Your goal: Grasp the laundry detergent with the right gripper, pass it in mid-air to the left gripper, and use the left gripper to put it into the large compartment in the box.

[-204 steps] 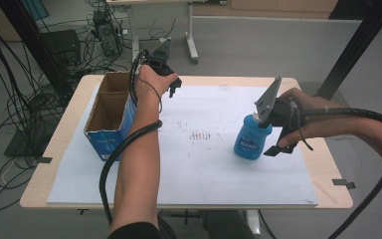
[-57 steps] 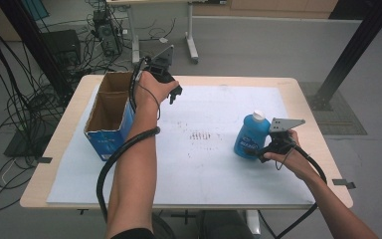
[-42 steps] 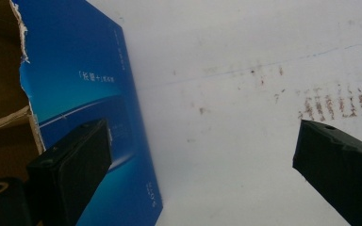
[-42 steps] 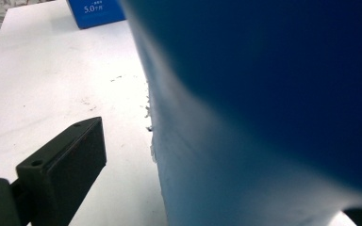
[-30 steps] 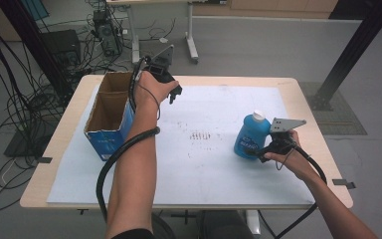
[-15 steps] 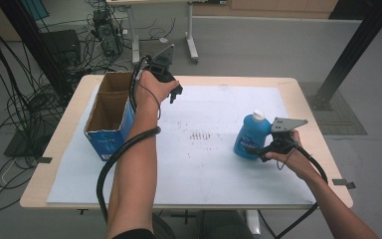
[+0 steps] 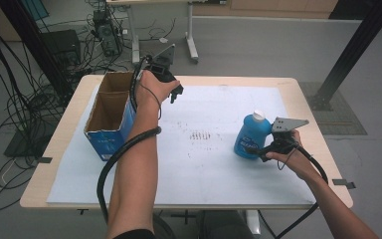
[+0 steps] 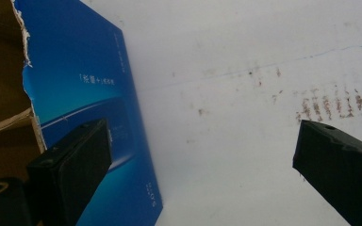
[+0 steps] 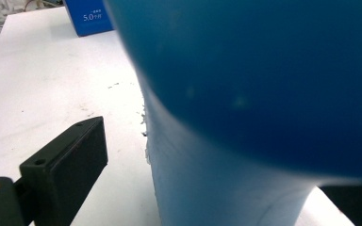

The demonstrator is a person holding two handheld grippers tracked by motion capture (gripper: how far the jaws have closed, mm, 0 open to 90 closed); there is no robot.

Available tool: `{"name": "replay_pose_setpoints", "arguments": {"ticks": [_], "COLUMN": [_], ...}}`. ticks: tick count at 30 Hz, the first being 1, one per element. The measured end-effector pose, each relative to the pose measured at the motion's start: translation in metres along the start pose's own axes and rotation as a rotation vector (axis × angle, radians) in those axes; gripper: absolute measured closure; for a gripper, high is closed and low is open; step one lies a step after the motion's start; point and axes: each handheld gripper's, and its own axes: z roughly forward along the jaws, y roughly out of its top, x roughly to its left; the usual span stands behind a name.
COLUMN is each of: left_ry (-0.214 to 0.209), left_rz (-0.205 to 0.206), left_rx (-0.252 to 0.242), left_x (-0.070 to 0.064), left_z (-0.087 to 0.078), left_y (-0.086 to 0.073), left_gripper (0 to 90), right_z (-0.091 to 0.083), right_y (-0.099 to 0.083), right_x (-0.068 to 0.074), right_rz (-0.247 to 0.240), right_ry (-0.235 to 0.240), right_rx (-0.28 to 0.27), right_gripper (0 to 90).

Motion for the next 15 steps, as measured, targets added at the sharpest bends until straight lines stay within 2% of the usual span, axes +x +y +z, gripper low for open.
{"name": "replay_pose_setpoints", "arguments": {"ticks": [15], "left_ry": [0.003], "left_rz": [0.002], "left_rx": [-0.002], "left_x": [-0.0011], "left_z": [-0.0015], "left_y": [-0.0001], "left_gripper": [5.6], "right_z": [-0.0014], "right_y": [0.0007], "right_x": [0.0001], "right_rz": [-0.003], "right_ry": [0.0], "right_rx": [-0.001], "right_gripper": [3.6]}}
